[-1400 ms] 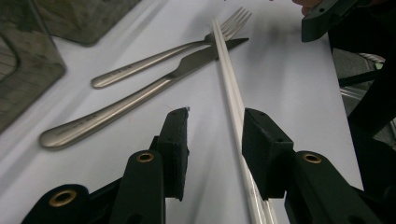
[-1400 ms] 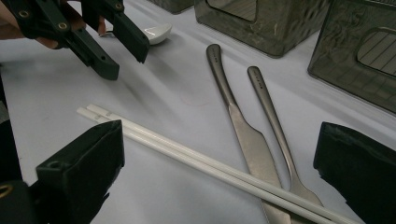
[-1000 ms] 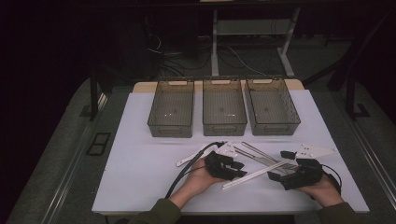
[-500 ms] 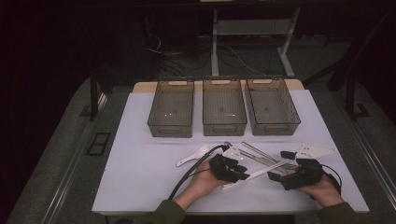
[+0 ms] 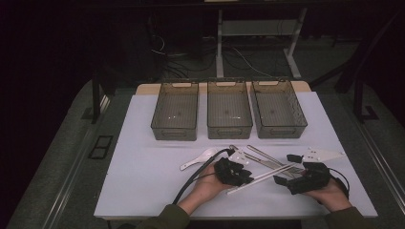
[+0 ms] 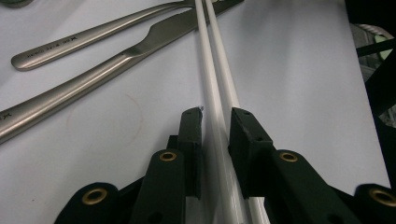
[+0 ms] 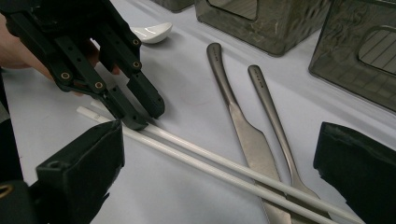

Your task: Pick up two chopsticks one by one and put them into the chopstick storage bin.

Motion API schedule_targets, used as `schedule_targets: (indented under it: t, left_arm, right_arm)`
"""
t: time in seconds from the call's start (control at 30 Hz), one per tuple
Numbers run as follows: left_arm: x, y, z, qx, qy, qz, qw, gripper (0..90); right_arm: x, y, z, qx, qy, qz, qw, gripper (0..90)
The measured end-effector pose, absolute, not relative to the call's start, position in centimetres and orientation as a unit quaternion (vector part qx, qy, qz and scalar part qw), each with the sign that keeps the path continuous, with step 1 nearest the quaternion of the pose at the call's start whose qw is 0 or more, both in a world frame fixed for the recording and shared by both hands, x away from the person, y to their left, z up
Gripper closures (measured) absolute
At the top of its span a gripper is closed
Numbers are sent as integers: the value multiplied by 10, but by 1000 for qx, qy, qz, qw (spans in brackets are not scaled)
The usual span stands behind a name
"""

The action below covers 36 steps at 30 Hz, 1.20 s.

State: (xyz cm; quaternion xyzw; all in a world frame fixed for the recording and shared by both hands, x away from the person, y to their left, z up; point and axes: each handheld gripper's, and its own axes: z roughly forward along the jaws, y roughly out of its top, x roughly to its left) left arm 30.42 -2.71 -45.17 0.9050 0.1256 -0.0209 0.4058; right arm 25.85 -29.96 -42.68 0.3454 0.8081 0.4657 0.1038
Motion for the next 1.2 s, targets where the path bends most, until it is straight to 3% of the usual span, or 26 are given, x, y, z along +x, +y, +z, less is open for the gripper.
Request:
schedule_targets:
  t: [1.2]
  left_arm:
    - [299, -31, -455, 898, 160, 7, 410, 838]
  right_arm:
    - [258, -300, -426, 346, 807, 467, 104, 19]
